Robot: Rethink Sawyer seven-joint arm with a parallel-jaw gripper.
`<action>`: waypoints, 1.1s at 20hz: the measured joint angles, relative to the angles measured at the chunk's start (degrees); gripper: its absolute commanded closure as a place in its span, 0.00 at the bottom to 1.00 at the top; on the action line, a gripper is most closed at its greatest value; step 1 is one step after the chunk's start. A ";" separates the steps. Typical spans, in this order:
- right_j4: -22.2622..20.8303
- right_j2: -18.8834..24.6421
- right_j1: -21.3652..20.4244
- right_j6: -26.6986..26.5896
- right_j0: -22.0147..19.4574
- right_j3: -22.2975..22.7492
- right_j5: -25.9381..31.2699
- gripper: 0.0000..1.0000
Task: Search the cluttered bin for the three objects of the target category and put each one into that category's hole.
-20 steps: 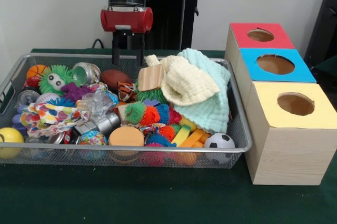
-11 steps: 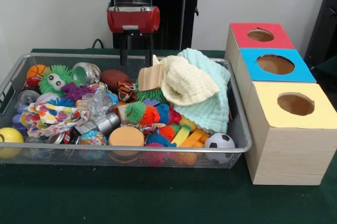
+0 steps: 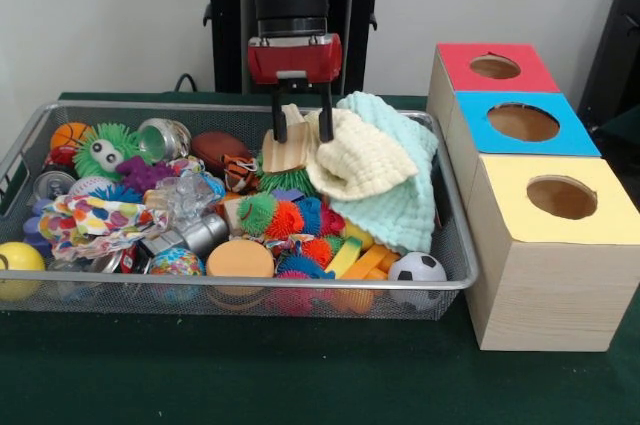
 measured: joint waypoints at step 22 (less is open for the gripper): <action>-0.93 -2.92 -6.99 0.00 -3.19 0.04 2.43 0.00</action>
